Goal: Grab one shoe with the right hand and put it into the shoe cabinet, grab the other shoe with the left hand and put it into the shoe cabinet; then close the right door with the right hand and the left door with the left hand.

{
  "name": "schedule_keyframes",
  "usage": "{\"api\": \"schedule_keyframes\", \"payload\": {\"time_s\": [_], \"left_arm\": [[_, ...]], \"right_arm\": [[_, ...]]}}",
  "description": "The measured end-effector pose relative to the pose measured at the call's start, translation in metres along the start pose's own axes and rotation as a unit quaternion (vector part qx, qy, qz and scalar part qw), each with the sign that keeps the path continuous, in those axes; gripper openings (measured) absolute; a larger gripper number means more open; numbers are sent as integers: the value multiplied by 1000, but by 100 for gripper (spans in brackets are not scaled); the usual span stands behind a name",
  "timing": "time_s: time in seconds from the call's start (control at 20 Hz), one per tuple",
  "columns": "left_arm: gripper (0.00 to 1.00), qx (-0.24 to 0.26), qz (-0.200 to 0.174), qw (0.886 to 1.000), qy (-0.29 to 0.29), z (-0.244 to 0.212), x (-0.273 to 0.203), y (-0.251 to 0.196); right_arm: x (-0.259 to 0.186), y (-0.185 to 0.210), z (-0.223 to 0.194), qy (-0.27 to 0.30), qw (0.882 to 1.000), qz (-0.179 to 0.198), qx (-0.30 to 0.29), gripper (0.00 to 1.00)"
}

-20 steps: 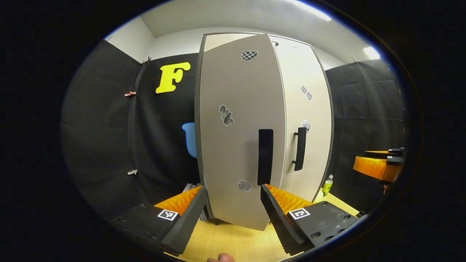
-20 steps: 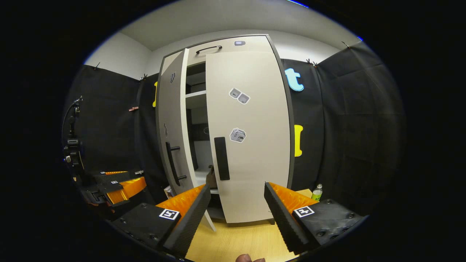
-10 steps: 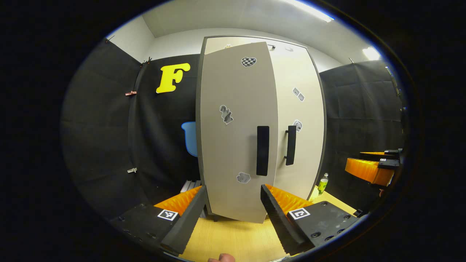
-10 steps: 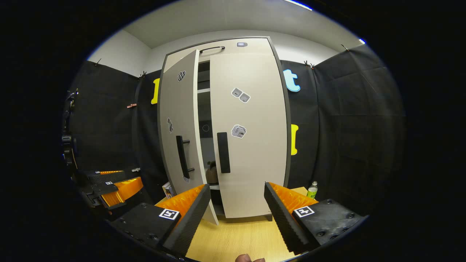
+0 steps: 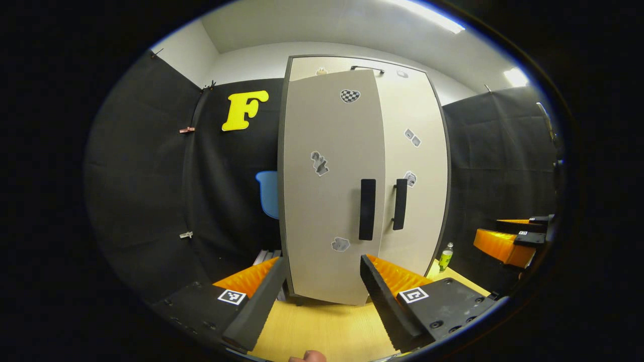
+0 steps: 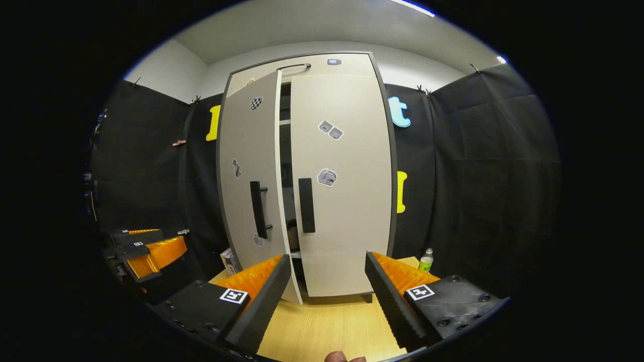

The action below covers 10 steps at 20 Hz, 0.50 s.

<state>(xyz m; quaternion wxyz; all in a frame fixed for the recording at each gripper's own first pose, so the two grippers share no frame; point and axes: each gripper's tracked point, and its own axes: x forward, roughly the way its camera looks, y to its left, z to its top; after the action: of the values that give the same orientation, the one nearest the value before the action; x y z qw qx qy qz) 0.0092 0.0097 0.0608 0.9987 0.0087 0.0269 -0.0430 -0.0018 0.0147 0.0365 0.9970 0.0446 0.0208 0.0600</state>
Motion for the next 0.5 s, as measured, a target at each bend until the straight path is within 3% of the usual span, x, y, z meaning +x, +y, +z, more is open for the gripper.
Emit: {"api": "schedule_keyframes", "payload": {"time_s": [0.5], "left_arm": [[95, 4, -3, 1000, 3, -5, -8, 2]], "right_arm": [[-11, 9, -4, 1, 1000, 4, 4, 98]]}}
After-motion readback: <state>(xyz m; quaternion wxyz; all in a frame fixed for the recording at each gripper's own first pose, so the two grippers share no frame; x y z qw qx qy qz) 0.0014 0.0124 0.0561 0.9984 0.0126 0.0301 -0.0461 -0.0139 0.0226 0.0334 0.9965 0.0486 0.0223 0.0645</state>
